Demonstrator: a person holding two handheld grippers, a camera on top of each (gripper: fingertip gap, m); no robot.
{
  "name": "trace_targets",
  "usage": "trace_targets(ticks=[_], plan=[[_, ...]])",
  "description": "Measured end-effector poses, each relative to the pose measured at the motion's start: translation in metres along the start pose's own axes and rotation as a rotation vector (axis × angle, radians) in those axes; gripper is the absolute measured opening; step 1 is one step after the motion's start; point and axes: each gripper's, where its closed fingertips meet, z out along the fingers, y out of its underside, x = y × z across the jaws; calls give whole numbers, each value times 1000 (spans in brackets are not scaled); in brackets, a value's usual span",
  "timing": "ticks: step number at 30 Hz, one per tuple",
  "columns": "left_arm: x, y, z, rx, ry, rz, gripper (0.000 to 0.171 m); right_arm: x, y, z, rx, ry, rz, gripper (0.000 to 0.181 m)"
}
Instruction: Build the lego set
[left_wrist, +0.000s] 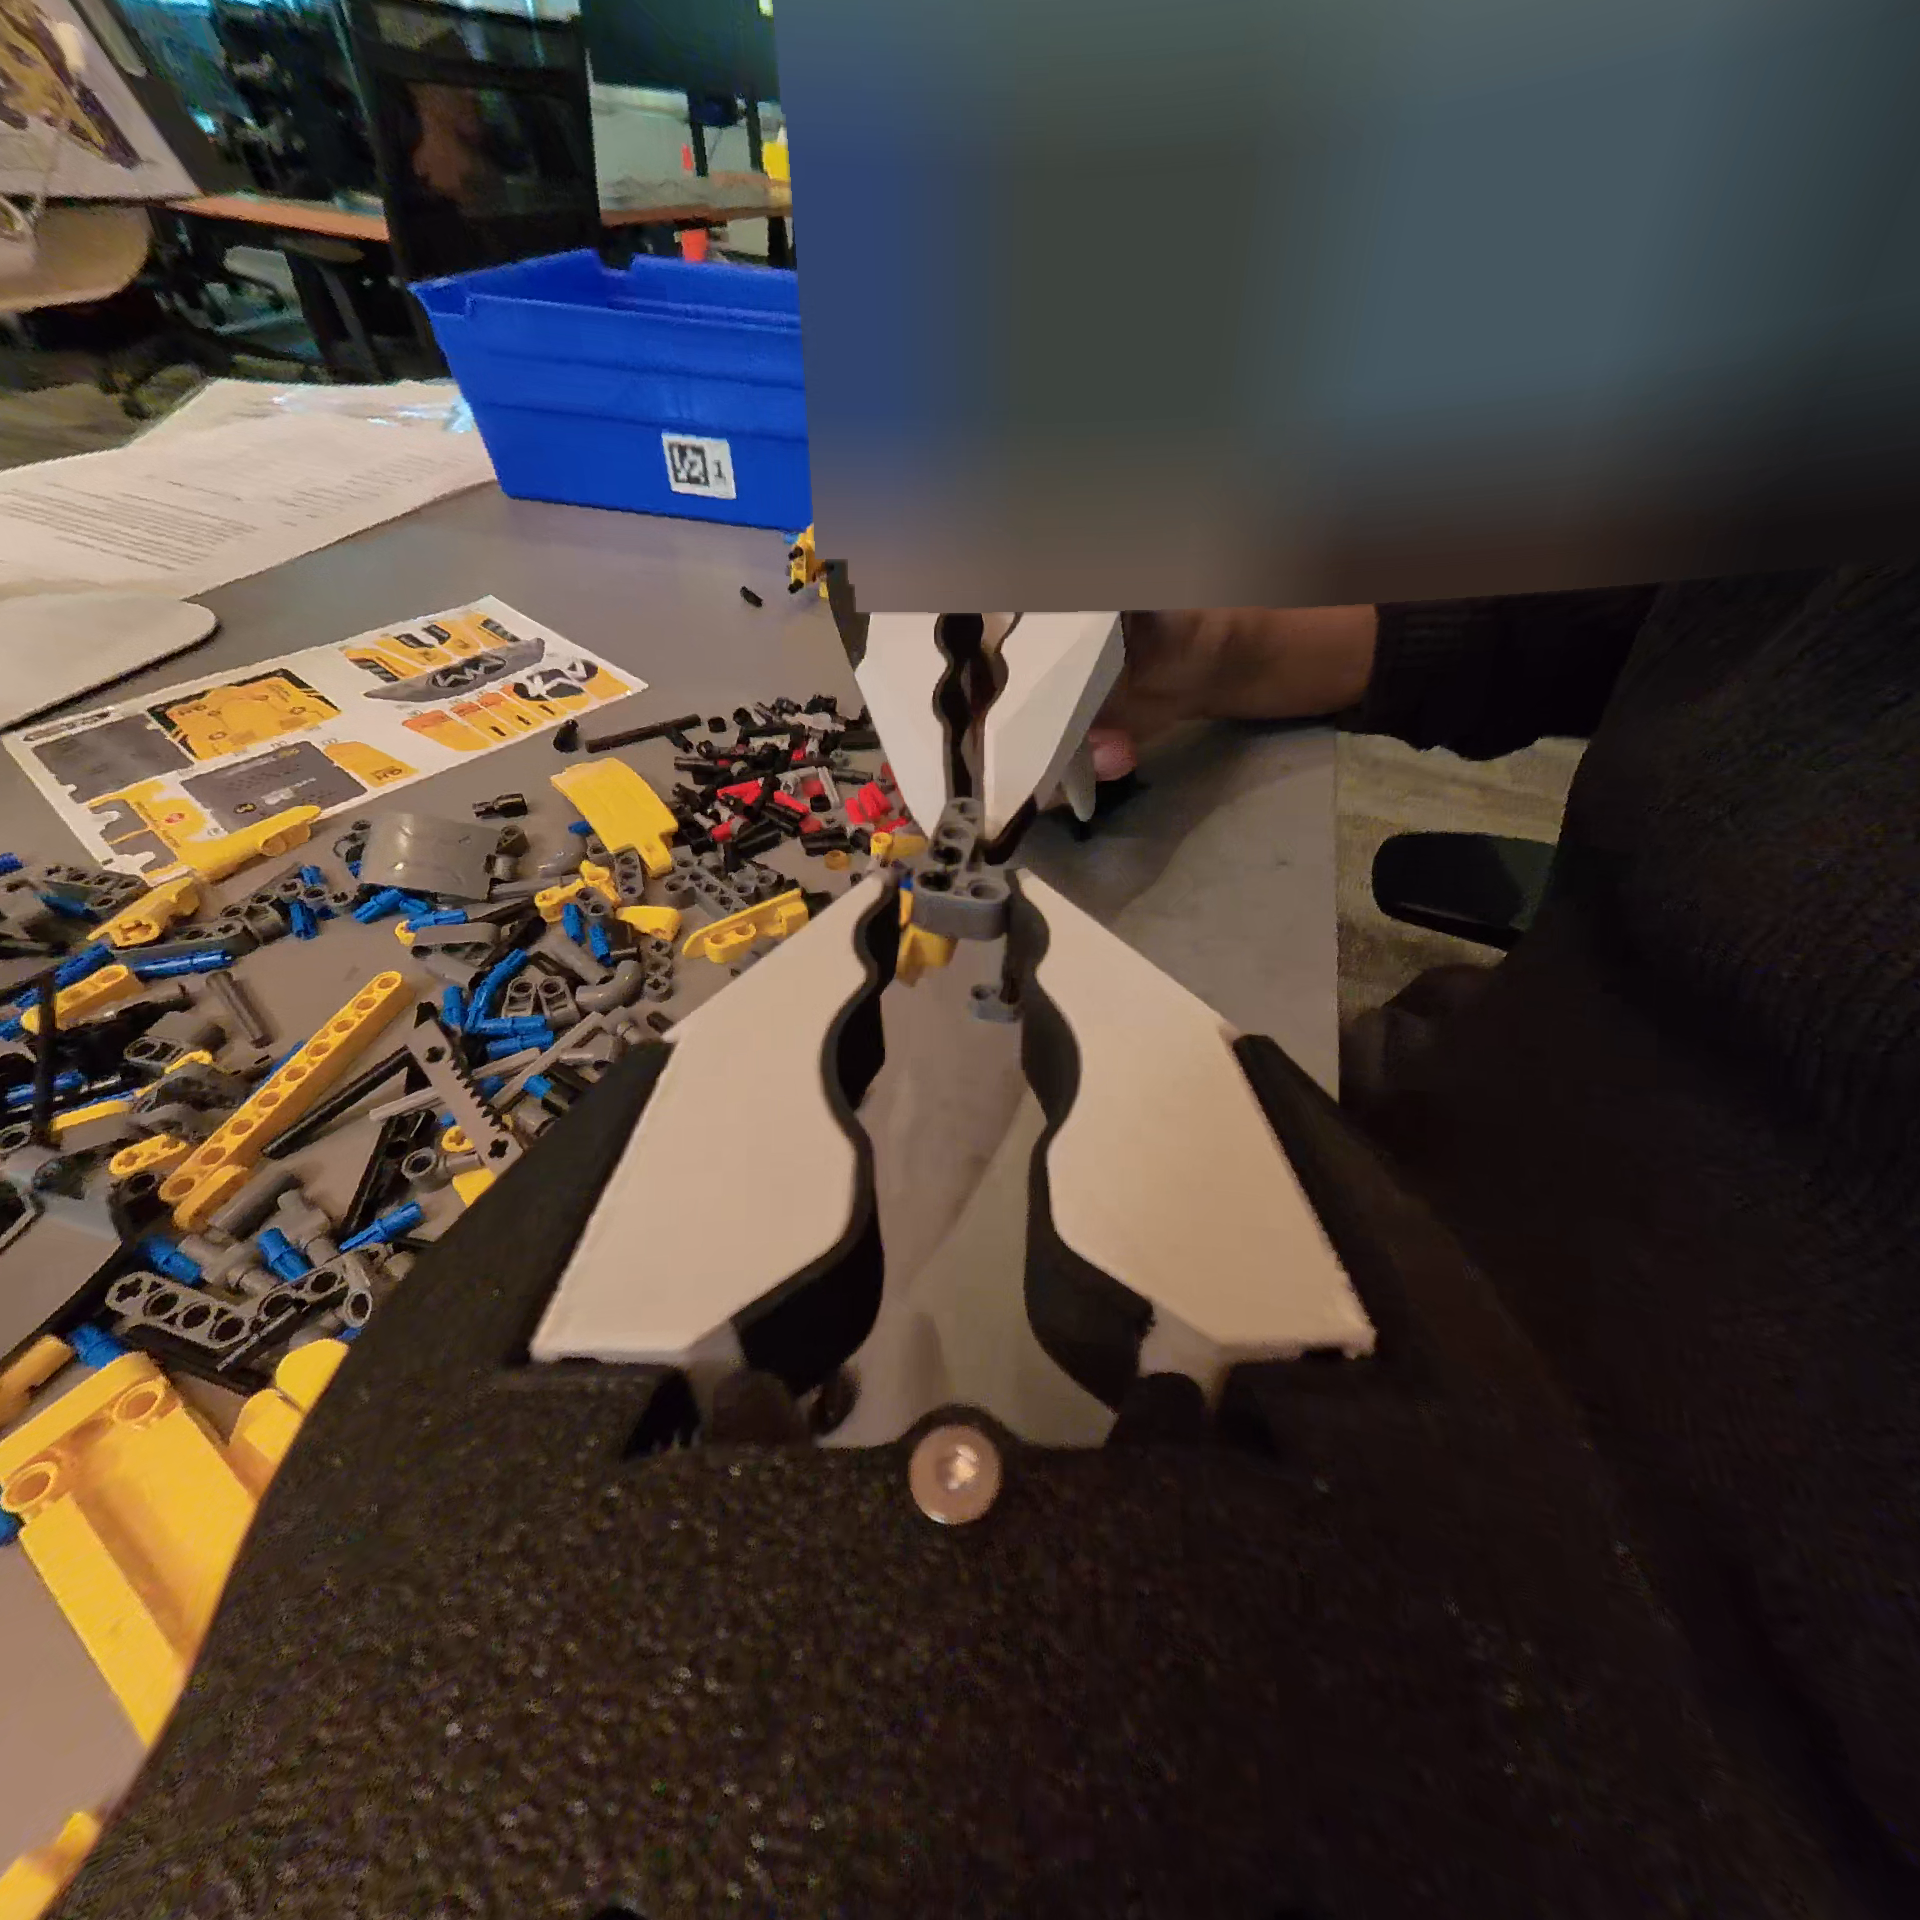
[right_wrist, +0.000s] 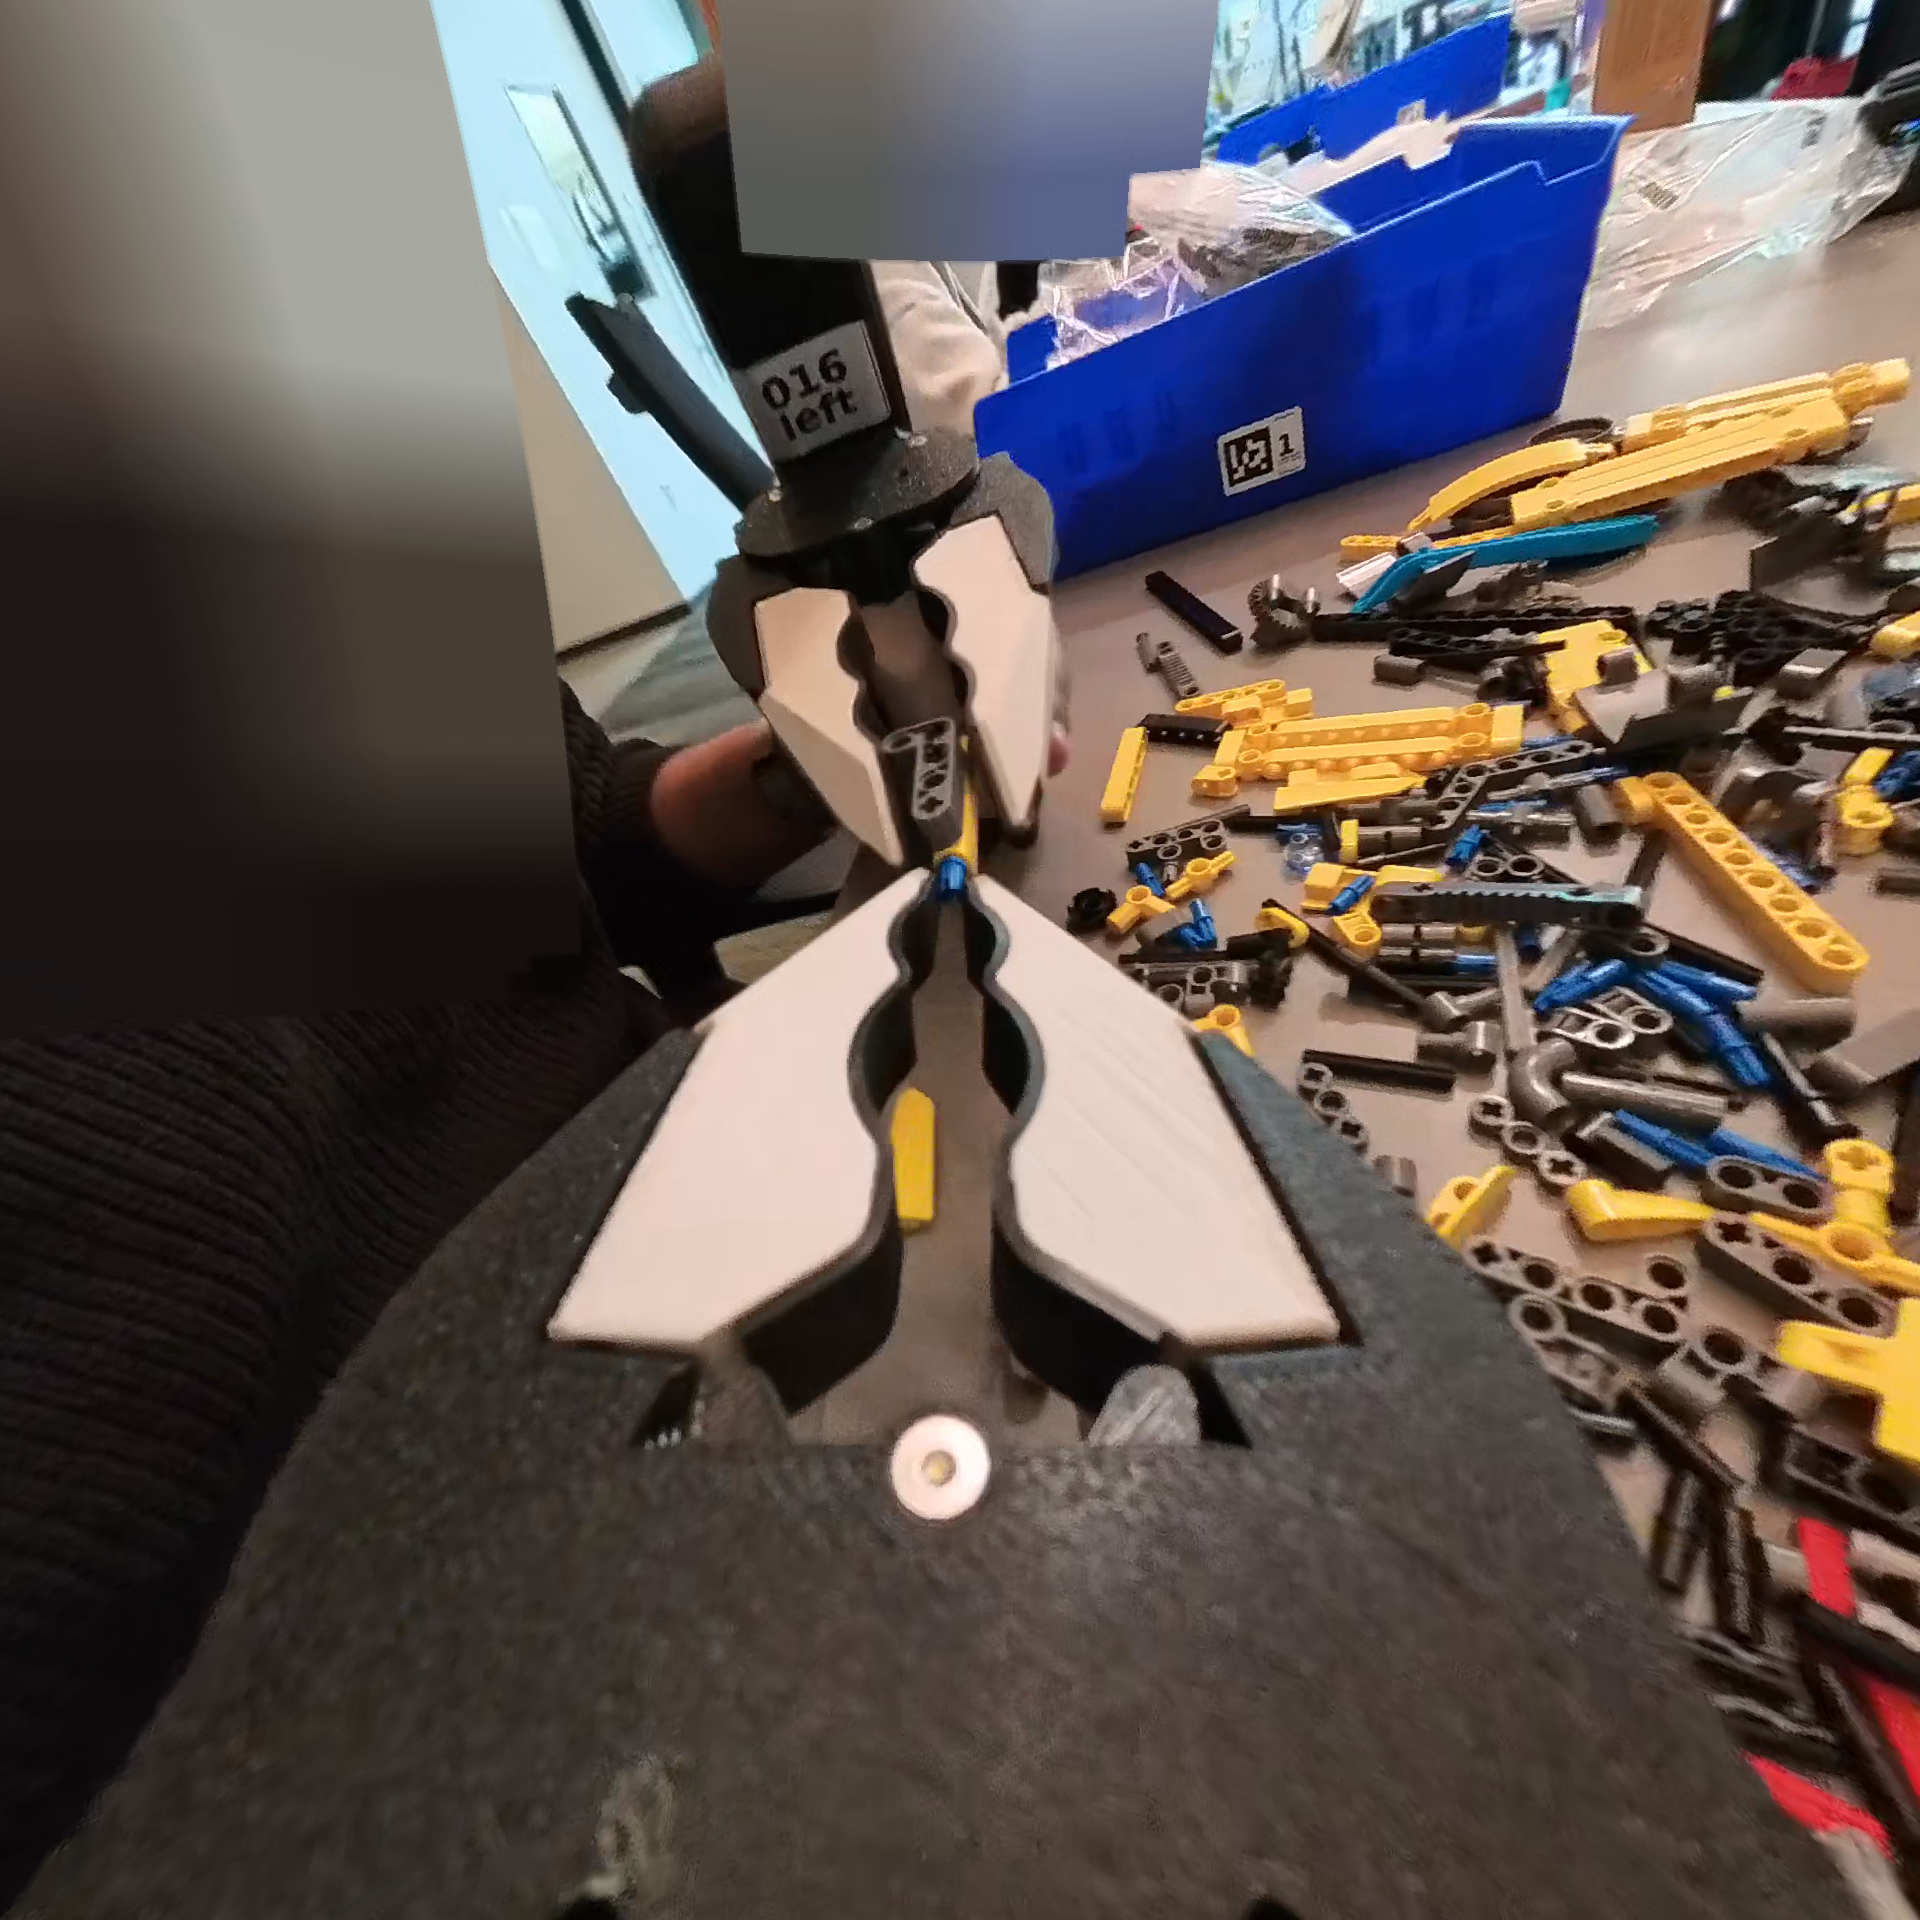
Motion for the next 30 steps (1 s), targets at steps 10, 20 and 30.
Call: trace_targets(ticks=[10, 20, 30], plan=[[2, -9, -1, 73, 41, -72, 16, -3, -7, -1, 58, -62, 103, 4], [0, -15, -3, 121, 30, -93, 17, -4, -17, -6, 140, -112, 179, 4], [5, -19, 0, 149, 55, -127, 7, -8, -20, -3, 167, -133, 196, 4]])
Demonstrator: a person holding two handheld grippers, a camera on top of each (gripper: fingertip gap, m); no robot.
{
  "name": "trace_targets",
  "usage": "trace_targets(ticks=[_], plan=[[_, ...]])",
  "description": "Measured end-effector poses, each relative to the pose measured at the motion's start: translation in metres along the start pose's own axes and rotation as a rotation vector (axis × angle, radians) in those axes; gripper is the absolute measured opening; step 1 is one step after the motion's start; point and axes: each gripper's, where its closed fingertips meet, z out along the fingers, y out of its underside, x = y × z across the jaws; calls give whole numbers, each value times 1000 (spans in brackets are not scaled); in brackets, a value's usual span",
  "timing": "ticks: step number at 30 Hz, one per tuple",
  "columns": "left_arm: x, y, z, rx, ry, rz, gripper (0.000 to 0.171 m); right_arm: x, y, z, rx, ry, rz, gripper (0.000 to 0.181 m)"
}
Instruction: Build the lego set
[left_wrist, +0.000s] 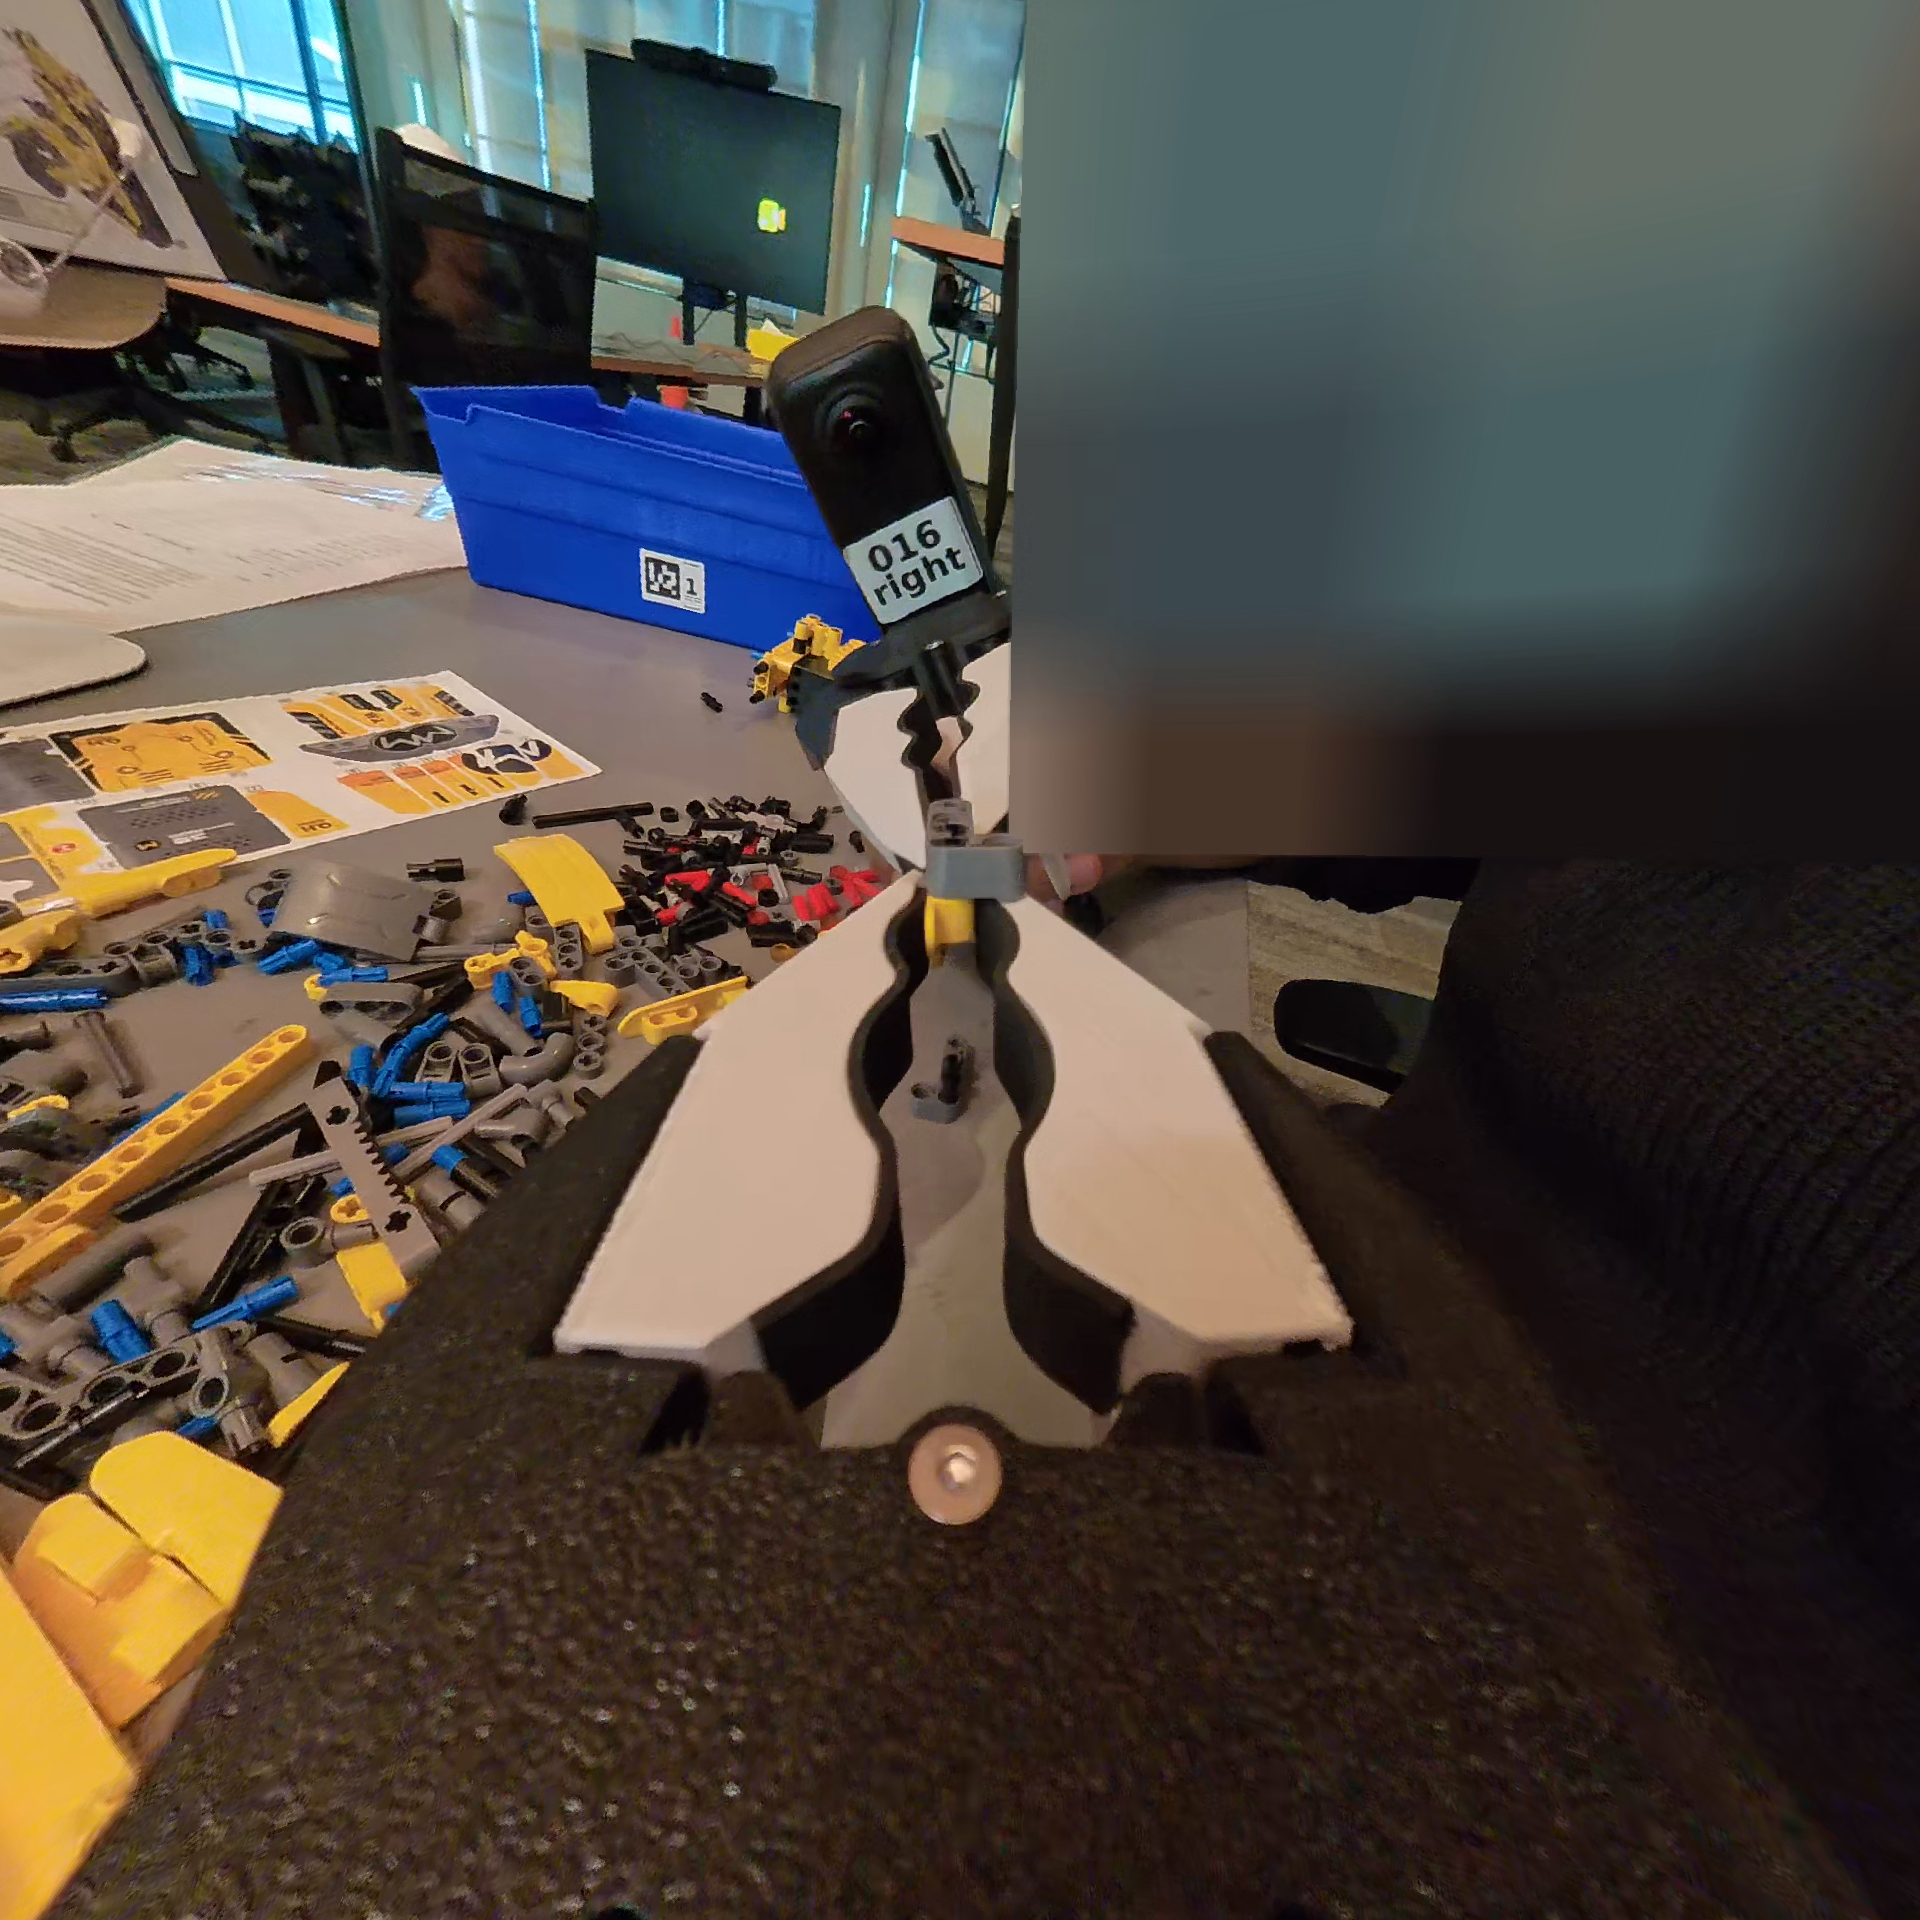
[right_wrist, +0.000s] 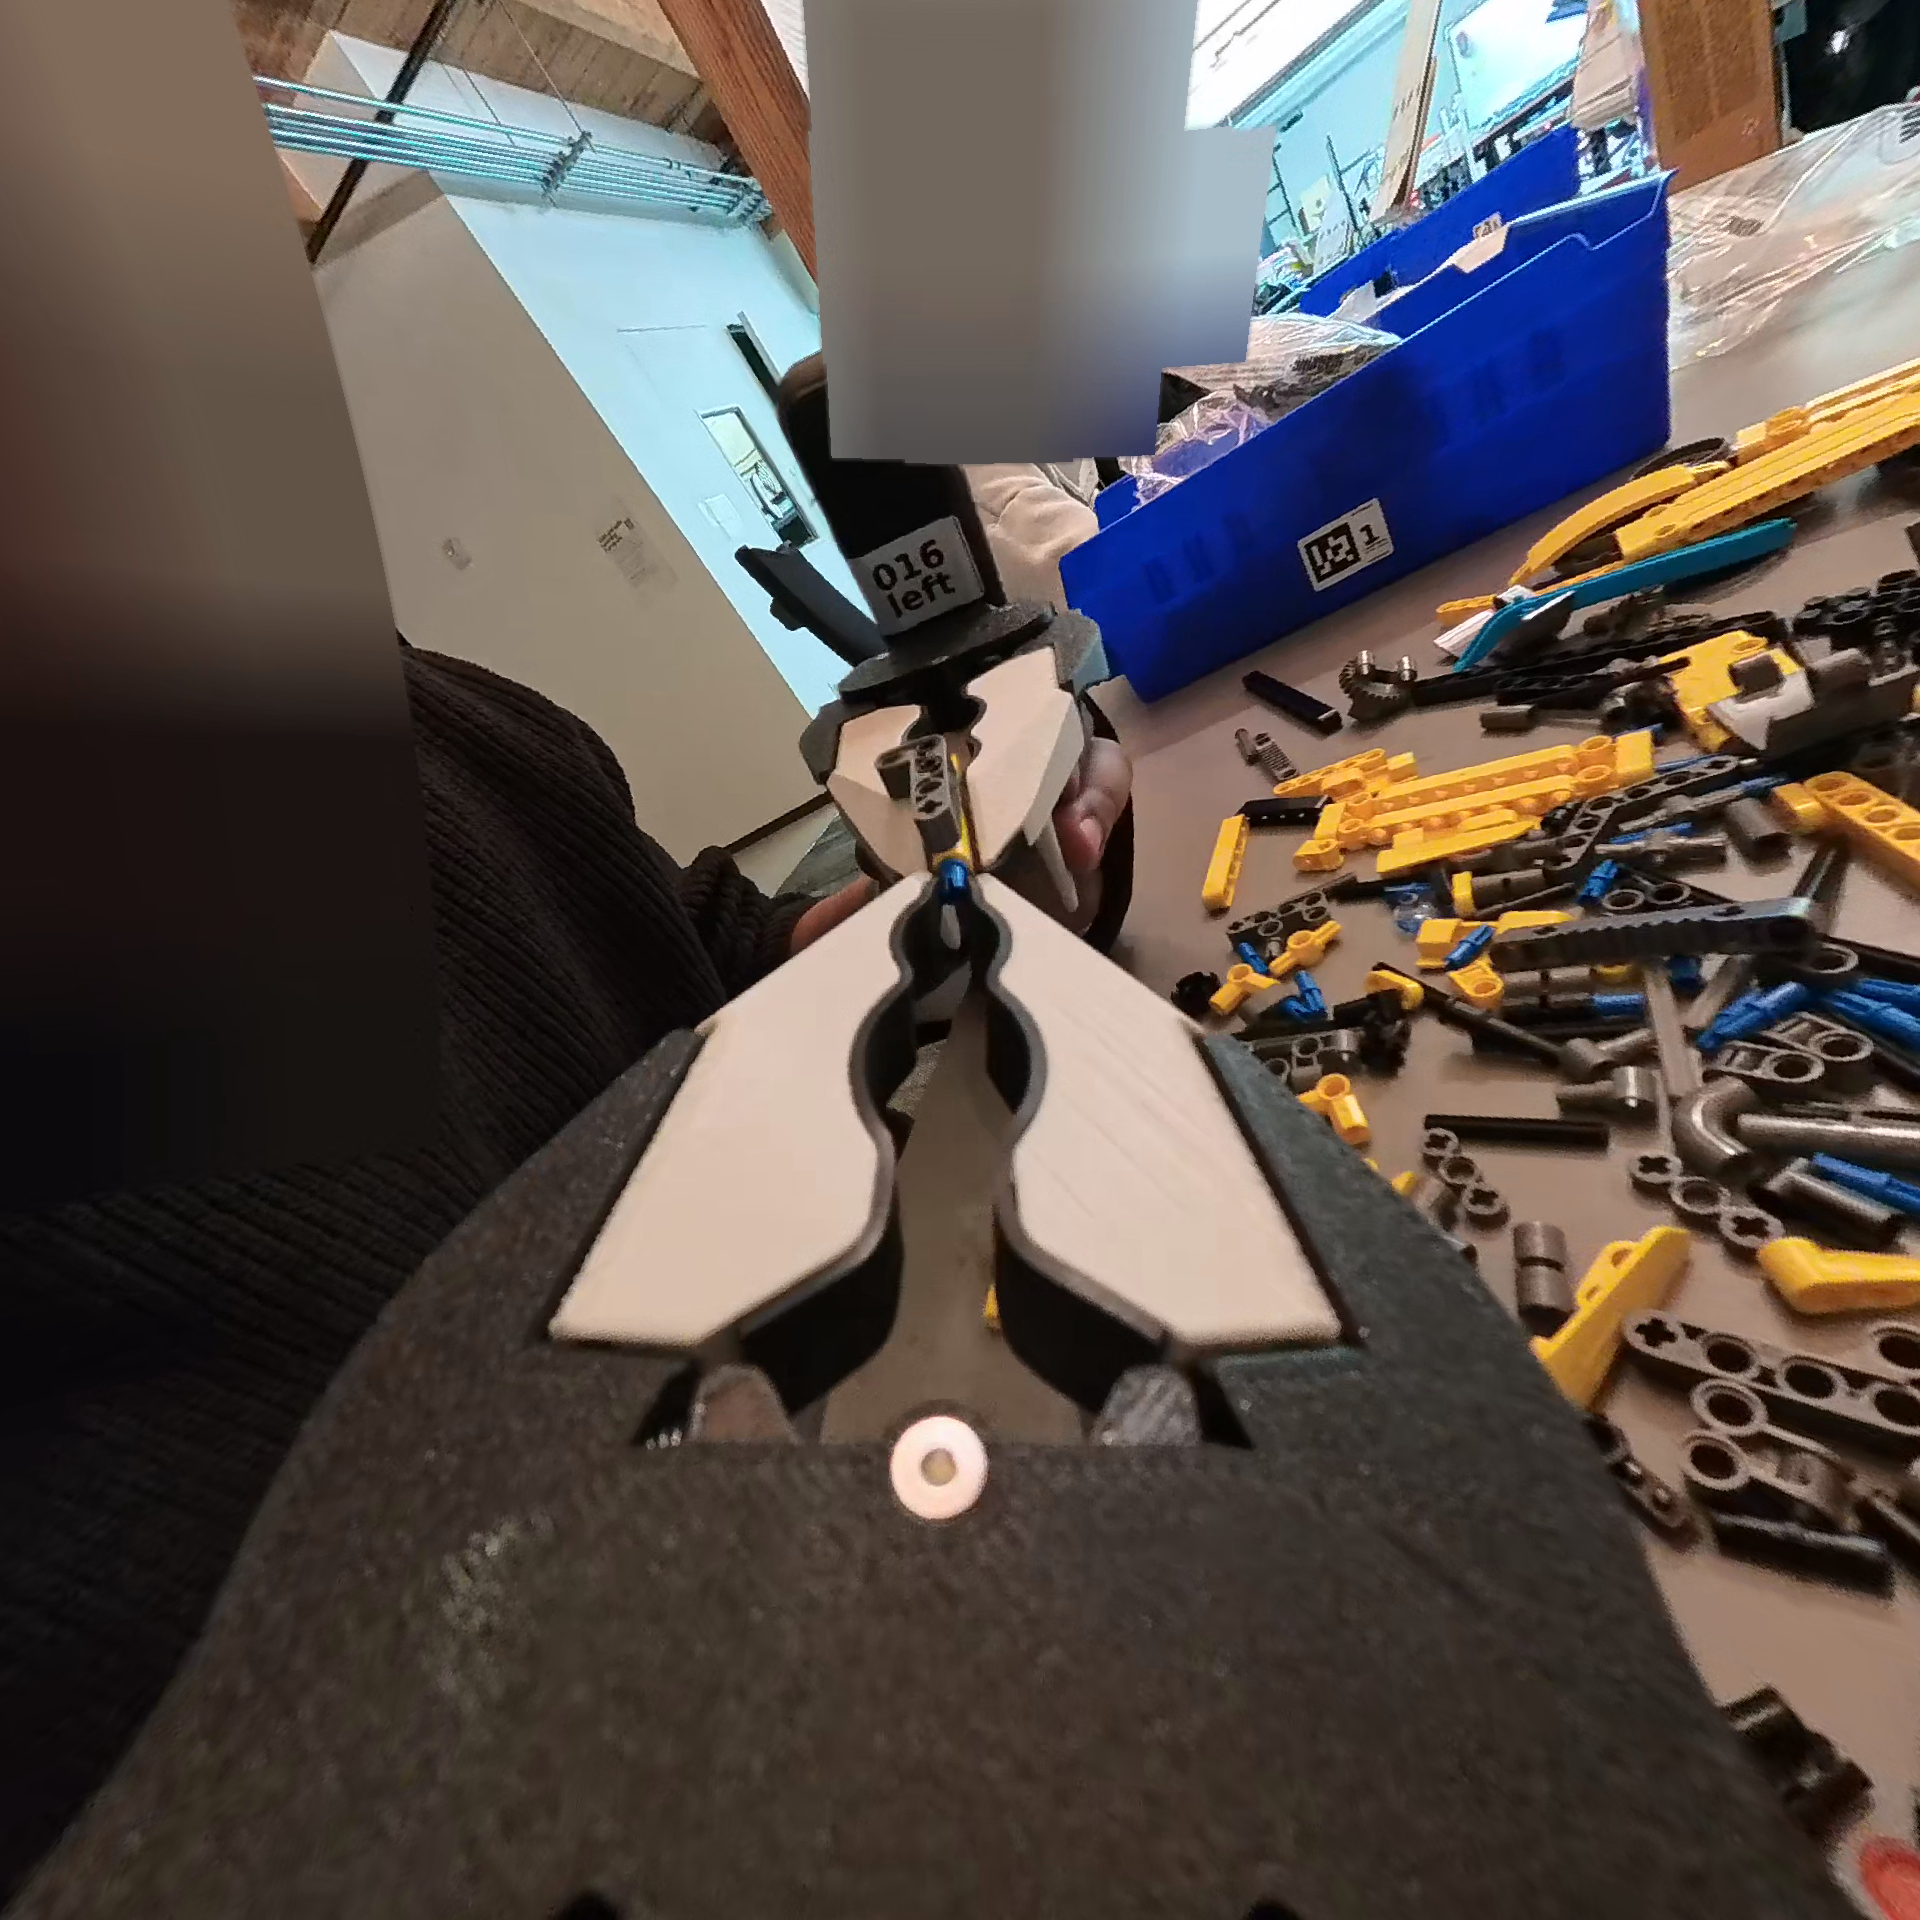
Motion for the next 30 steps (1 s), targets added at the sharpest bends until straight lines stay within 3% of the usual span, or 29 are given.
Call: trace_targets(ticks=[18, 23, 30], plan=[[0, -6, -2, 70, 58, -144, 6, 0, -2, -3, 3, 36, -105, 6], [-4, -9, -2, 129, 143, -344, 6, 8, -11, -10, -3, 224, -458, 16], [-8, -9, -3, 153, 192, -467, 6, 0, -7, -6, -69, 371, -932, 15]])
